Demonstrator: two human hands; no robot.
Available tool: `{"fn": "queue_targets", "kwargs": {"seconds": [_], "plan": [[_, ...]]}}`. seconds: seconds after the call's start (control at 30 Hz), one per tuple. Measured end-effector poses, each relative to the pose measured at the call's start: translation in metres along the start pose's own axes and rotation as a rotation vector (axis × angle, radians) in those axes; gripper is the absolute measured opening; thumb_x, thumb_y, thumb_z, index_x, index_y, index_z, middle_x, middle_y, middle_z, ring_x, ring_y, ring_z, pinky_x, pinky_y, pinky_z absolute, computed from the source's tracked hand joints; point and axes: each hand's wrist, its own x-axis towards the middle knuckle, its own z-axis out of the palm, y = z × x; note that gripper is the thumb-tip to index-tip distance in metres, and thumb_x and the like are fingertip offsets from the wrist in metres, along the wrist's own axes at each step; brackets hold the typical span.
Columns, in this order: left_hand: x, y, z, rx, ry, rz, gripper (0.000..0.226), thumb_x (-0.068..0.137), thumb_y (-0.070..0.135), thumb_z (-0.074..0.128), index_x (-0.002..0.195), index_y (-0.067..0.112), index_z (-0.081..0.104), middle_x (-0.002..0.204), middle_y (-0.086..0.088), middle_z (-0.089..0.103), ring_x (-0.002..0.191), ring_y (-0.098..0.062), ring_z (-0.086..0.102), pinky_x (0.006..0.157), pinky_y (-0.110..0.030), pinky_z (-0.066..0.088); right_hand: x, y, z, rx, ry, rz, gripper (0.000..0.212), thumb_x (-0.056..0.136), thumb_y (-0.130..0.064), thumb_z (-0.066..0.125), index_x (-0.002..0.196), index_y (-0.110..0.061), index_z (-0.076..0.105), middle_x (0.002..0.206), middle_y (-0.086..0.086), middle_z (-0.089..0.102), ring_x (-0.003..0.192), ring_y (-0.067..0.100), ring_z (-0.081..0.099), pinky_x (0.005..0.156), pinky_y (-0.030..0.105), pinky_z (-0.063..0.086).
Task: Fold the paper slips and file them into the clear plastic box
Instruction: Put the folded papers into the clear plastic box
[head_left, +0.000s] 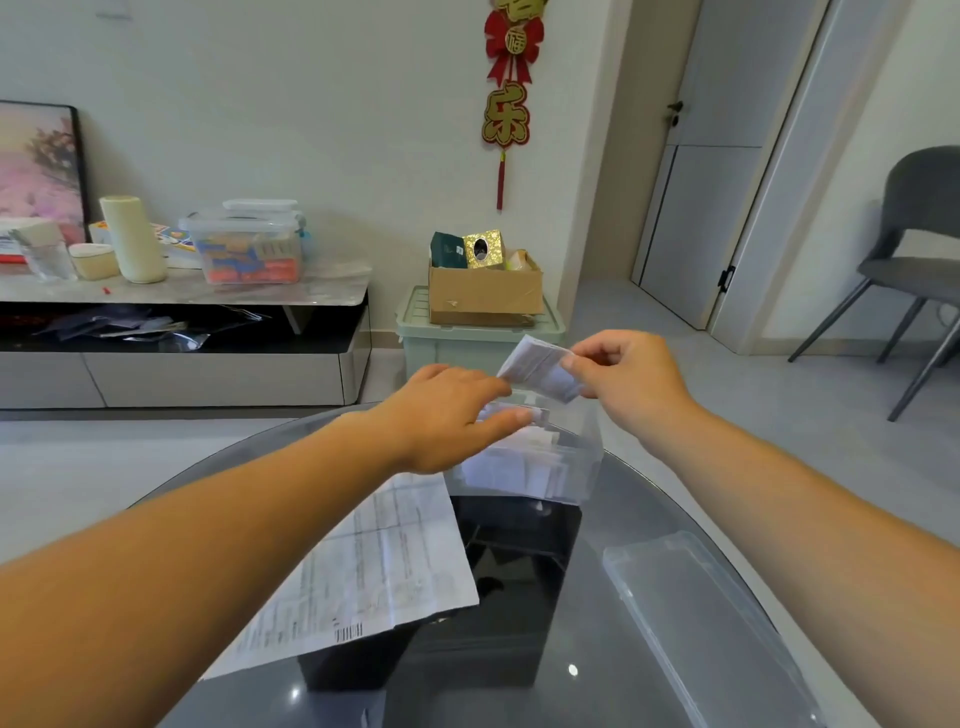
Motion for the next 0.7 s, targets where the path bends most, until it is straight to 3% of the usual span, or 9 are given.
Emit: {"fn": "queue_targets", "kwargs": {"seconds": [0.13,0.3,0.47,0.7], "plan": [[0.008,-0.011,0.02,0.177,-0.064,0.069,0.097,0.08,0.088,0.034,0.156,0.027,0.025,0.159,0.005,0.033,0.145,-0.017,0.03,0.125,-0.049,0.009,0.01,0.008,0.018,-0.035,-0.02,-0.021,0.022,0.088,-0.02,0.076,0.069,-0.031,0.072,0.076,-0.006,0.072,0.081,0.021,0.069,0.081,0.046,0.06],[0.013,-0.01,0.033,0.257,0.012,0.073,0.106,0.075,0.09,0.045,0.152,0.021,0.024,0.154,0.002,0.034,0.139,-0.021,0.033,0.122,-0.048,0.016,0.013,0.01,0.026,-0.11,-0.026,-0.09,0.02,0.088,-0.022,0.076,0.072,-0.033,0.071,0.078,-0.01,0.071,0.079,0.013,0.067,0.074,0.032,0.055],[0.02,-0.006,0.037,0.294,-0.035,0.066,0.092,0.077,0.087,0.045,0.145,0.026,0.039,0.142,-0.001,0.035,0.135,-0.023,0.03,0.121,-0.051,0.006,0.014,0.011,0.026,-0.159,-0.05,-0.113,0.021,0.088,-0.022,0.075,0.072,-0.034,0.071,0.075,-0.012,0.07,0.076,0.012,0.067,0.072,0.033,0.059],[0.019,-0.008,0.041,0.261,-0.002,0.085,0.082,0.079,0.085,0.044,0.139,0.029,0.047,0.146,0.002,0.034,0.131,-0.019,0.035,0.116,-0.046,0.016,0.013,0.019,0.025,-0.176,-0.08,-0.114,0.015,0.088,-0.021,0.076,0.075,-0.03,0.074,0.075,-0.011,0.071,0.072,0.01,0.065,0.07,0.029,0.054]]}}
